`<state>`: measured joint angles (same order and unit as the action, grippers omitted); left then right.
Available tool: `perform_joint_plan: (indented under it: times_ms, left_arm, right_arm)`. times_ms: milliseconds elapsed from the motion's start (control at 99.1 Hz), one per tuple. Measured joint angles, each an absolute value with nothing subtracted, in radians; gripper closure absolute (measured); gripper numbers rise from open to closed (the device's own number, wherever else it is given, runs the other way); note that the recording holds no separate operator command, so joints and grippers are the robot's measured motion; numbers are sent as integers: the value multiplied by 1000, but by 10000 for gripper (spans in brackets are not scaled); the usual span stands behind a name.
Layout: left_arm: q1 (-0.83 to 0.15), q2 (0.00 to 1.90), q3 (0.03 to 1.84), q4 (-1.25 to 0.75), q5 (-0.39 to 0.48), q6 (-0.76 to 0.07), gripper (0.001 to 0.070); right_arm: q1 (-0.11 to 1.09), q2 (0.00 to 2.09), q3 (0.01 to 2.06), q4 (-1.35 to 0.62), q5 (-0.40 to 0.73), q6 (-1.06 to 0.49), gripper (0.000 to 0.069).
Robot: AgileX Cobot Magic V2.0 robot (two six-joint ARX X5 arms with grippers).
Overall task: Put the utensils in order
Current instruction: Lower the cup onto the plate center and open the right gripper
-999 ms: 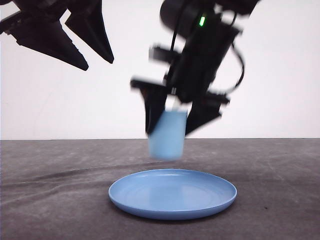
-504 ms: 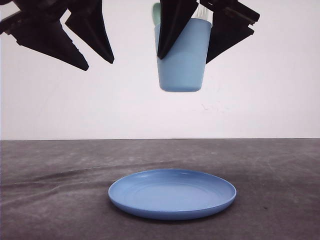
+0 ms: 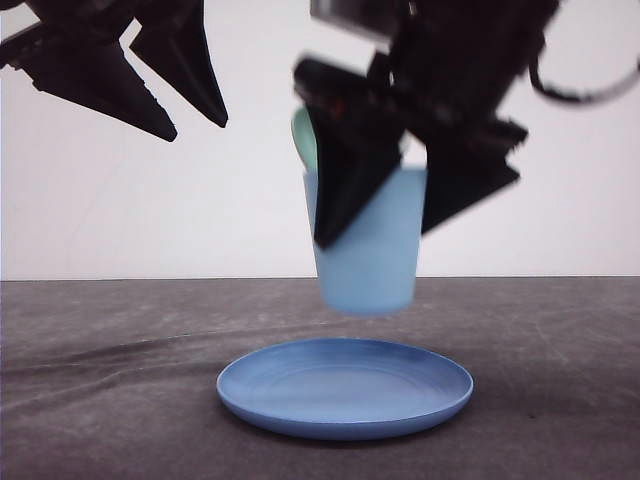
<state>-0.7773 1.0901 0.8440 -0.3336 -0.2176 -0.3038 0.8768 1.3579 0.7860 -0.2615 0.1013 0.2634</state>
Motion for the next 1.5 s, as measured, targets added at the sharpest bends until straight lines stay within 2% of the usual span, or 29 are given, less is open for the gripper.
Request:
perform_joint_plan:
  times_ms: [232,807,868,979,1049,1241,1503]
  left_arm:
    - [-777,1090,844,-333,-218,-304,437]
    - [-777,1090,844,-333,-218,-304,437]
    - [-778,1090,844,-333,-218,-304,437]
    - [-778,1090,844,-333,-218,-304,437]
    - [-778,1090,844,-333,-218,-304,437]
    - [-778,1090,844,-333,-218,-304,437]
    - [-778,1090,844,-333,-218,-304,437]
  right_arm:
    - [877,1412,760,-179,102,282,271]
    - [913,1475,760,-145,112,296,270]
    - [916,1477,760,-146,115,296,239]
    - [920,1482,760,-155,105,297,110]
    - [922,1481,760,-173,105,297,73]
    - [922,1400,760,-227,105,296,55]
    - [922,1153,761,-370,122,285,55]
